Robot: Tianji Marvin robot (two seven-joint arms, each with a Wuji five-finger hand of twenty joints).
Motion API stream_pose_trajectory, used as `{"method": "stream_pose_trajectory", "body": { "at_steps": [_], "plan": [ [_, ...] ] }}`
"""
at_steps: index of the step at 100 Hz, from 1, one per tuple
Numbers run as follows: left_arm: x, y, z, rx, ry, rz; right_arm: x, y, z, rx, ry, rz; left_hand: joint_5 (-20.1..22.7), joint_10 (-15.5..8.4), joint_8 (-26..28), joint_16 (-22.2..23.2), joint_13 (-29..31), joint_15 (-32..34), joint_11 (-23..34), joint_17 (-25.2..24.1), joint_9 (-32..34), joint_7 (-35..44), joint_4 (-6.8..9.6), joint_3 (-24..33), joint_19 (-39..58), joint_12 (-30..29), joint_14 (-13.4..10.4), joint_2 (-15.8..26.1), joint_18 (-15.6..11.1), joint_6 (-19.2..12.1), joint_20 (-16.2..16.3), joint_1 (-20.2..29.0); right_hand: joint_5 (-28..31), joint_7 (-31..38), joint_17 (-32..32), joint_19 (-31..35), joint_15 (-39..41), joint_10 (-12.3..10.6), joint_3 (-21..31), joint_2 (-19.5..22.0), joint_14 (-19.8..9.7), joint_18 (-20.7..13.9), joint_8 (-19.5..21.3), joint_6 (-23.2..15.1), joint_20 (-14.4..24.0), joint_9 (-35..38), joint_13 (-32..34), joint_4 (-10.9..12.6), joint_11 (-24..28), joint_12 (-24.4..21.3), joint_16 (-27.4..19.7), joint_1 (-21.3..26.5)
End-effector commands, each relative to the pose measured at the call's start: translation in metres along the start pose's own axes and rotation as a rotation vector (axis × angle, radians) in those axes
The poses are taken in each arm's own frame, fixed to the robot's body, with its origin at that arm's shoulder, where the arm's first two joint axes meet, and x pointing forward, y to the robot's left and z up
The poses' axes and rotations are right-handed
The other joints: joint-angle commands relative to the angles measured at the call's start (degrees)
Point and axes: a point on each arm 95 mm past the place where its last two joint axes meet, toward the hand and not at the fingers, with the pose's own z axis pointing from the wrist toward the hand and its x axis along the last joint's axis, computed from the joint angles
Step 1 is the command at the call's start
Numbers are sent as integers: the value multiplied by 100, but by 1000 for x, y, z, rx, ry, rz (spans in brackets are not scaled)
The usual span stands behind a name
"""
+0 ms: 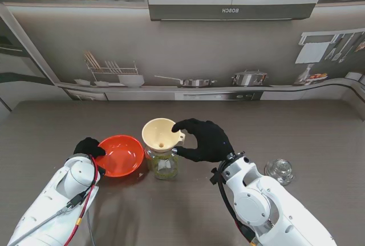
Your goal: Pour mung beans into a glass jar with a funnel
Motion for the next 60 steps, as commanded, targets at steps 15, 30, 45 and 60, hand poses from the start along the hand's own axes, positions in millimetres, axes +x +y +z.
{"method": "stream_pose_trajectory", "body": {
  "at_steps": [15,30,45,60],
  "plan": [
    [-3,-3,-2,-19,-13,21,1,-4,-1,18,4,6,-21,44,10,-757,-893,-1413,-273,-1022,-650,-794,218,100,-1207,-1230,225,-22,-14,-88,-338,-38,-119,4,-72,-60,1,-29,57,161,-12,153,-61,-19,-7,-64,-31,98,11,-49,-46,-177],
    [-5,-5,-1,-19,-13,41,1,-5,-1,19,4,6,-54,25,19,-1482,-1662,-2548,-452,-1671,-1229,-1959,512,-1672,-2131,-3231,216,879,-78,7,-678,-507,-115,7,-70,-59,0,-39,60,155,-8,148,-60,-18,-8,-68,-31,98,10,-49,-45,-172],
    [-6,-7,-2,-10,-8,41,1,-5,-1,21,6,5,-257,37,-316,-1962,-2376,-3180,-902,-2157,-1649,-2564,634,-1444,-2864,-3810,241,725,-99,105,-996,-1185,-116,8,-70,-58,0,-37,64,160,-15,155,-60,-18,-8,-65,-33,99,11,-49,-45,-169],
    [-8,-10,-2,-9,9,40,1,-6,-1,23,7,5,-563,44,-563,-2310,-2977,-3566,-1189,-2519,-2099,-2893,600,-1627,-3609,-4219,316,511,-91,106,-1348,-1619,-114,10,-70,-57,3,-34,66,161,-16,147,-59,-4,-9,-62,-26,99,13,-48,-44,-171]
  ]
}}
